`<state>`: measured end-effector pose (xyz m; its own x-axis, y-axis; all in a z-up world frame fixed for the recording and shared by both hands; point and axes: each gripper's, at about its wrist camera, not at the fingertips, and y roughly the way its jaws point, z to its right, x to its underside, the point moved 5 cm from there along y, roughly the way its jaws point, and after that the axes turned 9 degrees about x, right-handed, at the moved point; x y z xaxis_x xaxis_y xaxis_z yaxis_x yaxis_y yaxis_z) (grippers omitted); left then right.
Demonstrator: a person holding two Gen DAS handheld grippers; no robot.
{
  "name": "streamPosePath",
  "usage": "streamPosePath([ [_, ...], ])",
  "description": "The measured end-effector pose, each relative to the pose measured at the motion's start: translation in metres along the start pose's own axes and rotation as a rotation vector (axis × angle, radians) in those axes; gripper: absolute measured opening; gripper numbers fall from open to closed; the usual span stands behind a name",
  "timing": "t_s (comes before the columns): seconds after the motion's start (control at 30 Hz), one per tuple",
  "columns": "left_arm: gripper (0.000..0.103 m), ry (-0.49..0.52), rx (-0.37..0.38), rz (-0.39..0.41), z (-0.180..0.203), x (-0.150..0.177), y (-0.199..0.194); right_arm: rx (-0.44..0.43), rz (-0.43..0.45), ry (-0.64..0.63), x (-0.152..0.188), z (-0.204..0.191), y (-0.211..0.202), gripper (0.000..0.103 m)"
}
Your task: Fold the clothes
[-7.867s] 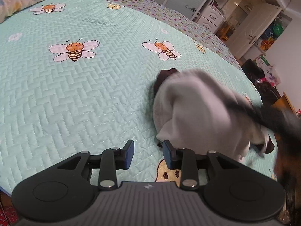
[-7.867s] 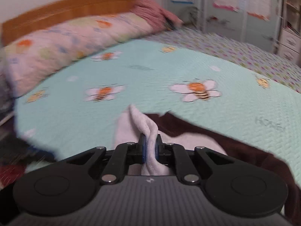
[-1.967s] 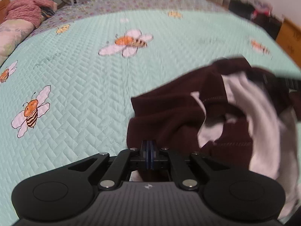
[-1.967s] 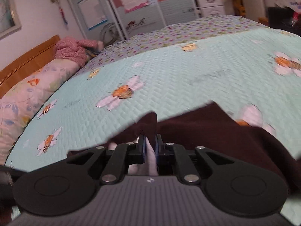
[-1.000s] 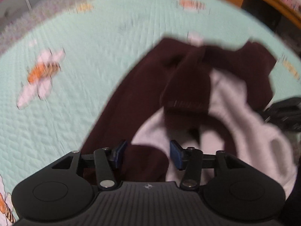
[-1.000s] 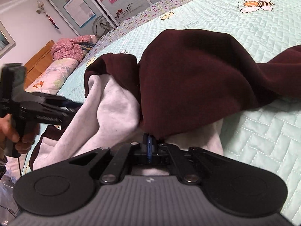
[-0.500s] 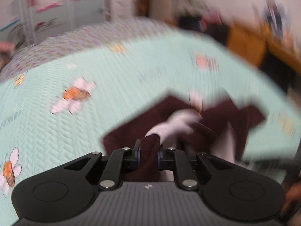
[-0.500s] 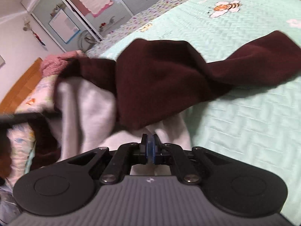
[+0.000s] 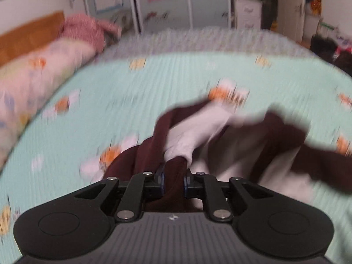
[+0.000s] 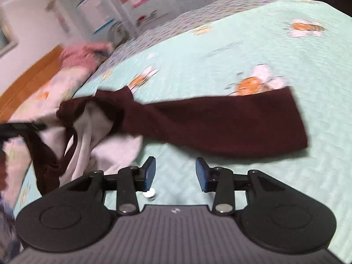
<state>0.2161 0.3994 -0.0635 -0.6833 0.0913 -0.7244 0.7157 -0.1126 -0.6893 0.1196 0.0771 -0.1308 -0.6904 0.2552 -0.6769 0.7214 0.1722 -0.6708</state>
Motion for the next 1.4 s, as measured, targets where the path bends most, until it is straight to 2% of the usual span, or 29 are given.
streamPosePath([
  [0.03, 0.015, -0.025, 0.020, 0.012, -0.008, 0.009, -0.005, -0.010, 0.009, -0.065, 0.000, -0.011, 0.000, 0.045],
  [0.1, 0.015, -0.072, 0.073, 0.041, -0.020, 0.015, -0.013, -0.023, 0.045, -0.214, -0.004, -0.036, -0.001, 0.056],
  [0.17, 0.015, -0.080, 0.087, 0.059, -0.022, 0.016, -0.020, -0.024, 0.124, -0.373, -0.016, -0.065, 0.001, 0.059],
  [0.27, 0.016, -0.080, 0.092, 0.063, -0.018, 0.011, -0.013, -0.057, 0.268, -0.623, -0.037, -0.115, 0.007, 0.078],
  [0.3, 0.016, -0.084, 0.098, 0.066, -0.019, 0.012, -0.014, -0.068, 0.316, -0.721, -0.041, -0.131, 0.011, 0.080],
  [0.37, 0.016, -0.090, 0.110, 0.072, -0.023, 0.015, -0.016, -0.046, 0.380, -0.912, -0.051, -0.155, 0.026, 0.080],
  [0.43, 0.016, -0.097, 0.123, 0.073, -0.027, 0.020, -0.020, -0.024, 0.408, -1.070, -0.057, -0.174, 0.039, 0.080],
  [0.53, 0.016, -0.117, 0.138, 0.078, -0.034, 0.023, -0.022, -0.042, 0.397, -1.208, -0.063, -0.188, 0.054, 0.080],
  [0.67, 0.017, -0.134, 0.144, 0.077, -0.036, 0.029, -0.022, -0.087, 0.331, -1.292, -0.061, -0.205, 0.072, 0.078],
  [0.73, 0.017, -0.139, 0.142, 0.075, -0.037, 0.030, -0.021, -0.102, 0.288, -1.344, -0.051, -0.211, 0.081, 0.059],
  [0.77, 0.017, -0.142, 0.141, 0.073, -0.037, 0.030, -0.022, -0.102, 0.261, -1.346, -0.046, -0.212, 0.082, 0.028],
  [0.8, 0.017, -0.148, 0.140, 0.072, -0.038, 0.029, -0.022, -0.097, 0.232, -1.339, -0.042, -0.212, 0.083, 0.015],
  [0.87, 0.017, -0.176, 0.143, 0.067, -0.043, 0.027, -0.022, -0.101, 0.214, -1.286, -0.036, -0.206, 0.070, 0.012],
  [0.97, 0.017, -0.209, 0.141, 0.064, -0.050, 0.024, -0.026, -0.128, 0.148, -1.185, -0.019, -0.181, 0.027, 0.010],
  [1.17, 0.020, -0.223, 0.176, 0.029, -0.042, 0.033, -0.027, -0.196, -0.085, -0.944, 0.064, -0.115, -0.061, 0.010],
  [1.23, 0.020, -0.209, 0.161, 0.021, -0.036, 0.036, -0.029, -0.209, -0.174, -0.890, 0.088, -0.106, -0.071, 0.005],
  [1.3, 0.020, -0.194, 0.151, 0.020, -0.031, 0.036, -0.033, -0.197, -0.179, -0.848, 0.096, -0.099, -0.075, 0.004],
  [1.4, 0.020, -0.181, 0.149, 0.031, -0.028, 0.037, -0.045, -0.201, -0.150, -0.700, 0.071, -0.085, -0.075, 0.005],
])
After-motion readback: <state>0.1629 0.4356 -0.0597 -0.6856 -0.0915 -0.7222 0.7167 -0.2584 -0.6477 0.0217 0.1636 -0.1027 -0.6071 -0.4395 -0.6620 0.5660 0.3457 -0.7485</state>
